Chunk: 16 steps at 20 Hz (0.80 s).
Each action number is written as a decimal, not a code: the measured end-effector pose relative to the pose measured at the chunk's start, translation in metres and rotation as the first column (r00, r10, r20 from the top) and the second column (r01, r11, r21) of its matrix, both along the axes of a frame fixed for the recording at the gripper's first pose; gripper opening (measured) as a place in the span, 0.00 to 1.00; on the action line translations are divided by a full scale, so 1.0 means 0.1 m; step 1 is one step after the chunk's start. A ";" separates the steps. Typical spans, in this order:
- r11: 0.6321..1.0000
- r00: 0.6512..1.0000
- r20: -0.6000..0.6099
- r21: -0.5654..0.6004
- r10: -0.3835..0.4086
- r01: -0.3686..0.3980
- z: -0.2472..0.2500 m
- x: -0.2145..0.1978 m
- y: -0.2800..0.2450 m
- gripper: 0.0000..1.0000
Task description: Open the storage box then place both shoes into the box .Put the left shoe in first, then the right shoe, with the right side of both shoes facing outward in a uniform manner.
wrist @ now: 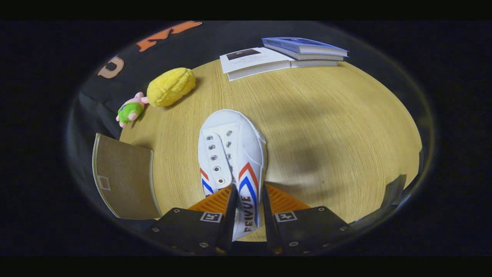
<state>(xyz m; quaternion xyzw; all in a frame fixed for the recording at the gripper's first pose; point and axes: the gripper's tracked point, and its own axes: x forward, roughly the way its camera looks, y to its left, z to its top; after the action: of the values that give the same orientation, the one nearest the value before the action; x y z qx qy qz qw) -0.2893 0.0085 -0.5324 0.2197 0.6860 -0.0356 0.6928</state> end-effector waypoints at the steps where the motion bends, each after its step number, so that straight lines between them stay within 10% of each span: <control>1: 1.000 1.000 0.004 0.013 -0.026 0.026 0.01 0.00 -0.01 0.30; 7: 0.996 0.996 0.027 0.034 -0.086 0.085 0.08 0.06 0.03 0.13; 16: 0.965 0.972 0.161 0.226 -0.170 0.131 0.94 0.85 0.53 0.12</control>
<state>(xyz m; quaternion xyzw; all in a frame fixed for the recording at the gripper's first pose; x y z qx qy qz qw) -0.2040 0.0616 -0.4385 0.3468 0.6020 0.0058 0.7192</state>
